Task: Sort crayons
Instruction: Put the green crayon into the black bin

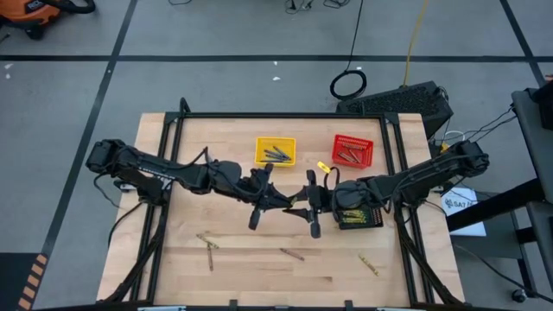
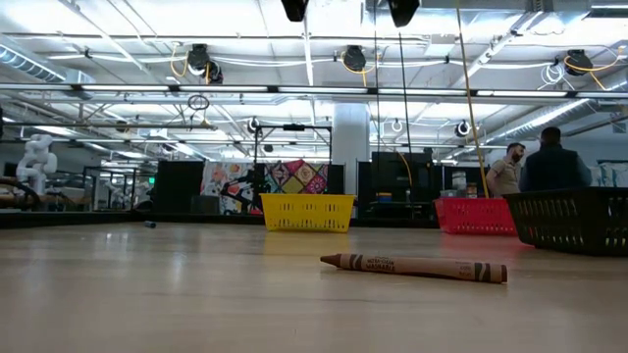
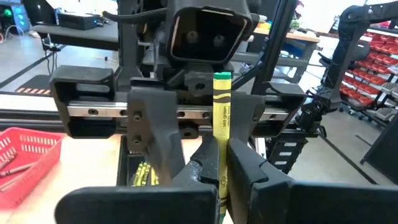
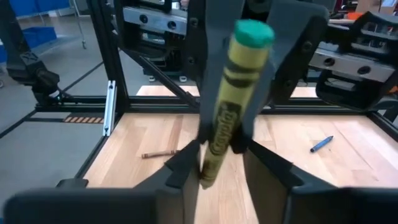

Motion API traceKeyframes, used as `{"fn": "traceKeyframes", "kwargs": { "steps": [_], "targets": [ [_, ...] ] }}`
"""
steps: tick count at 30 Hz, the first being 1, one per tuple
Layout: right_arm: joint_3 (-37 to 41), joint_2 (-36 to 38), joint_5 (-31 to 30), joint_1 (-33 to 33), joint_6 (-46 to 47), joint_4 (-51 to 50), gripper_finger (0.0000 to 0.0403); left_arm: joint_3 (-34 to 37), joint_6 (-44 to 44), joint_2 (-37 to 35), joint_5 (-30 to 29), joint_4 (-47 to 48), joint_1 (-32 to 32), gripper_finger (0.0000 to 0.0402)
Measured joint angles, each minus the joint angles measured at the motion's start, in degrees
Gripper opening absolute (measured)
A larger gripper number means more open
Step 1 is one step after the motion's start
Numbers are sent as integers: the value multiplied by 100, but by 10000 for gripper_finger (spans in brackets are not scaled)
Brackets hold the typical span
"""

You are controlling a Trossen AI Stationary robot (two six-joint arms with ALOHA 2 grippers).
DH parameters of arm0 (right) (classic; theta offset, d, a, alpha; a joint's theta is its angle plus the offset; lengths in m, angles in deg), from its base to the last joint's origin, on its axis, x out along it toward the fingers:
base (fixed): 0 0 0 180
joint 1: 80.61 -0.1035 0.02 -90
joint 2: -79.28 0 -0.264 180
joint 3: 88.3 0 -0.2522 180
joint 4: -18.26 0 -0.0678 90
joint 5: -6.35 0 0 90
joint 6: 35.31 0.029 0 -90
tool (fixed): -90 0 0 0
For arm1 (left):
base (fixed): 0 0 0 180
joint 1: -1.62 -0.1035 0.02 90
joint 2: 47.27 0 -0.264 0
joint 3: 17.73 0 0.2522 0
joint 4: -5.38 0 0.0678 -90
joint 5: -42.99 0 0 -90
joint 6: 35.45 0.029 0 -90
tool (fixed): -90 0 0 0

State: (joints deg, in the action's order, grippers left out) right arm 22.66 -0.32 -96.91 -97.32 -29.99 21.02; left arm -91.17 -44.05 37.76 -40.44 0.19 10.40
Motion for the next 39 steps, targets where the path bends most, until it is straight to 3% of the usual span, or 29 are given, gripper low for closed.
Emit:
{"fn": "traceKeyframes", "kwargs": {
  "steps": [8, 22, 26, 32, 39],
  "targets": [
    [0, 2, 24, 9, 0, 129, 9, 0, 13, 18, -11, -7, -2, 5],
    [0, 4, -5, -54, 405, -84, 3, 0, 4, 22, -7, 48, -2, 6],
    [-4, 9, -30, -143, 586, -214, 2, 0, -2, 29, -3, 58, -1, 22],
    [0, 44, -11, -279, 774, -861, 1, -2, -7, 13, 0, 51, 3, 57],
    [4, 159, -8, -385, 1499, -1996, 1, -2, -13, 13, -2, 548, 0, 65]
  ]
}}
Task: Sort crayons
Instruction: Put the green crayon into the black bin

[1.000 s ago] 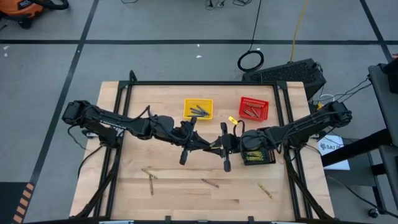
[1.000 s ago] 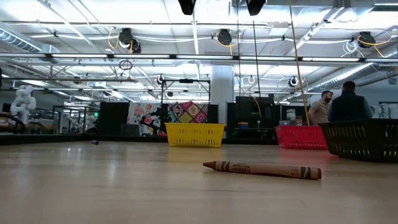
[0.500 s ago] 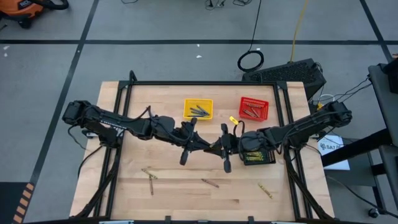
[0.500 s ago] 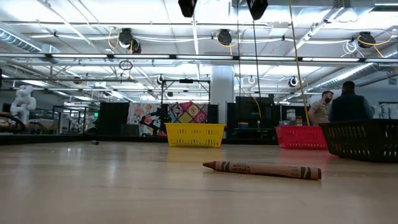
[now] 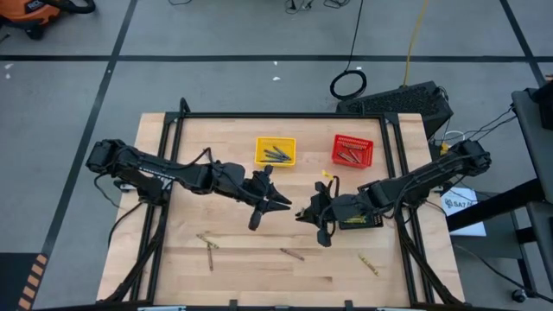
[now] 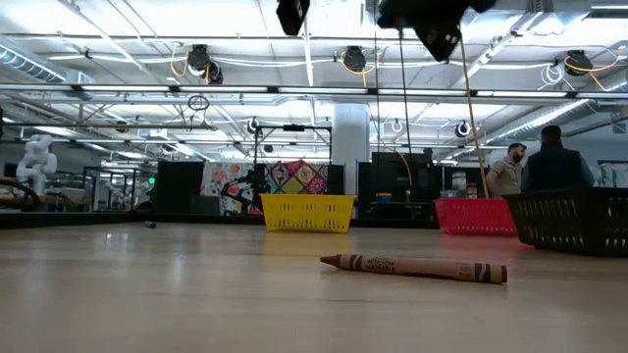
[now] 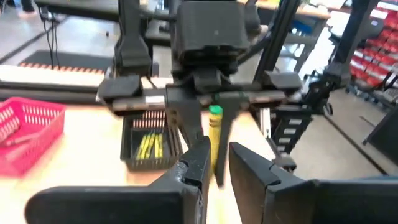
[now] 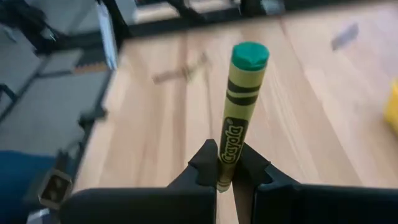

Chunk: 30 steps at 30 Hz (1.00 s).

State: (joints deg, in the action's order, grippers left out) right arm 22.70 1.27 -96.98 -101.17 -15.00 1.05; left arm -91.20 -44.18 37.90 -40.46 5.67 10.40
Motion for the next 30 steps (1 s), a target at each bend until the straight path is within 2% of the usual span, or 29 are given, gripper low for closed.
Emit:
{"fn": "traceKeyframes", "kwargs": {
  "steps": [15, 25, 30],
  "targets": [
    [-4, 578, -7, -300, 1957, -3491, 1, 0, -9, 2, 39, 958, 381, 66],
    [-4, 575, 79, -670, 2834, -4872, 1, 0, -258, 2, 37, 1048, 569, 66],
    [-4, 575, 159, -828, 3156, -5315, 1, 0, -341, 2, 35, 1382, 669, 66]
  ]
}}
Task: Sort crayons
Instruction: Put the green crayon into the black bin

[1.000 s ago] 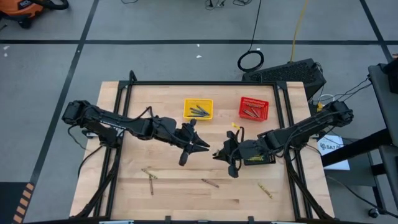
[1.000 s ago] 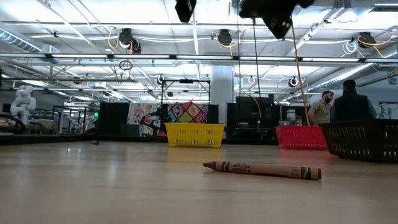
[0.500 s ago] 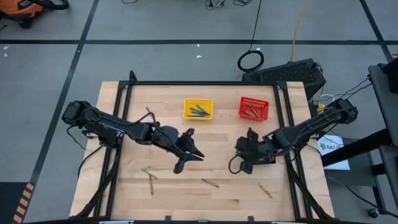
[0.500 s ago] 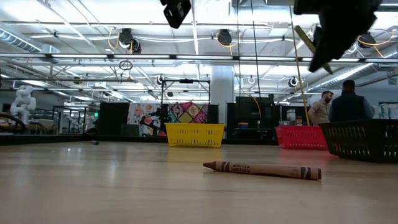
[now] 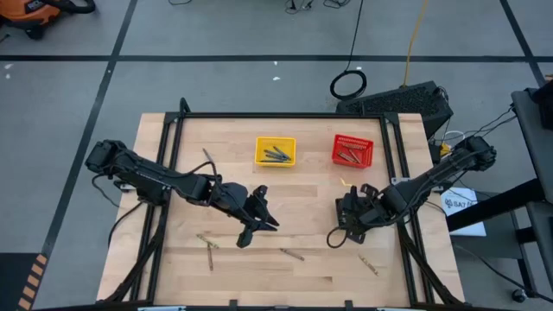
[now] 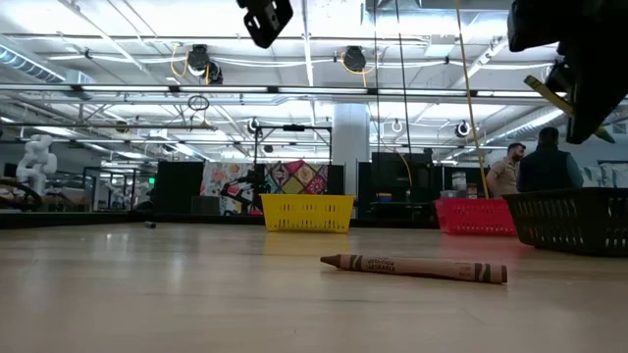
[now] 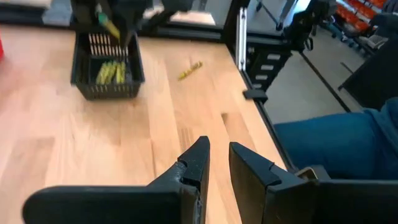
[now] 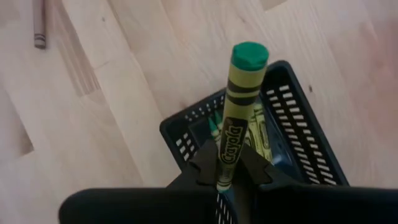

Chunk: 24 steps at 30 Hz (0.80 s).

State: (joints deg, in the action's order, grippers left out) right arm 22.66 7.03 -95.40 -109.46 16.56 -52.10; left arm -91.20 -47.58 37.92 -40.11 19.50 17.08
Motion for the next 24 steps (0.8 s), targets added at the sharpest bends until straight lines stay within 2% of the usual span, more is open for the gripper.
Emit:
{"fn": "traceKeyframes", "kwargs": {
  "steps": [6, 10, 15, 24],
  "targets": [
    [0, -33, 6, -59, 151, -272, 1, 0, -651, 0, -3, 764, 81, 66],
    [0, -132, 14, -52, 191, -549, 1, 0, -713, 0, -9, 1147, 153, 66],
    [0, -383, 441, -54, 213, -740, 1, 0, -716, 0, -16, 1235, 259, 66],
    [0, -886, 476, -52, -39, -946, 2, 0, -728, 0, -31, 1235, 377, 66]
  ]
}}
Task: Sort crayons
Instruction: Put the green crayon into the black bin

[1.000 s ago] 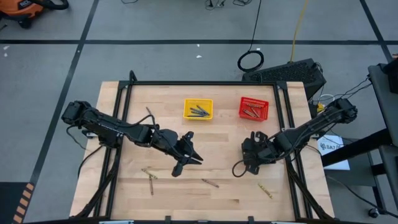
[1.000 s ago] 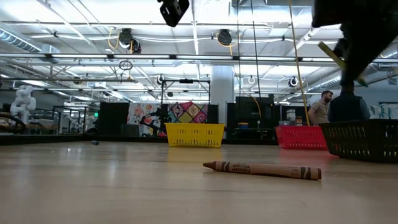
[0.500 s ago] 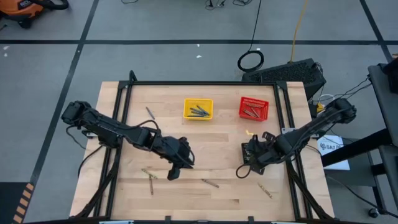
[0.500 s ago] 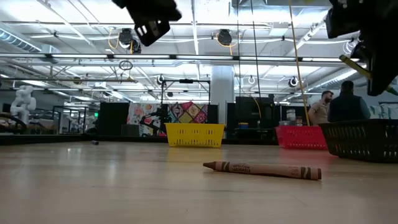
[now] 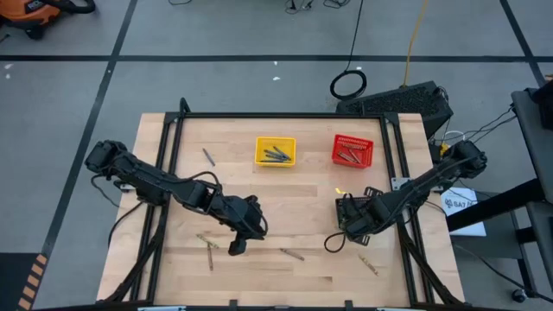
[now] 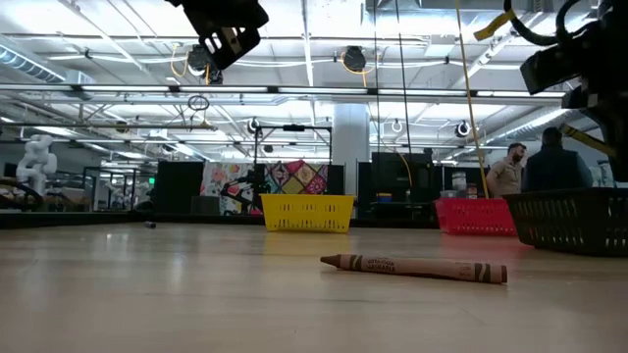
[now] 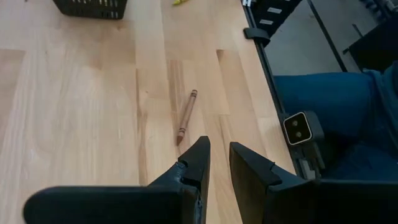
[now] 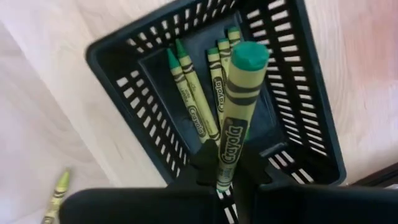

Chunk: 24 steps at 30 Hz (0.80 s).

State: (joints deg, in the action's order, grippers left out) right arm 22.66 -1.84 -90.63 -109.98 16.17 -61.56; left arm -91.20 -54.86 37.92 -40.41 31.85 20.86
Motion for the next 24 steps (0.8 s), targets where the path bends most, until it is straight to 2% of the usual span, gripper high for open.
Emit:
{"fn": "traceKeyframes", "kwargs": {
  "steps": [6, 11, 24],
  "targets": [
    [0, -266, 281, 0, -141, -24, 2, 0, 1, 0, -3, 7, 45, 66],
    [0, -400, 273, 2, -283, -26, 5, 0, -134, 0, -3, 9, 45, 66],
    [0, -419, 245, 2, -421, -23, 72, 0, -275, 0, -1, 49, 45, 66]
  ]
}}
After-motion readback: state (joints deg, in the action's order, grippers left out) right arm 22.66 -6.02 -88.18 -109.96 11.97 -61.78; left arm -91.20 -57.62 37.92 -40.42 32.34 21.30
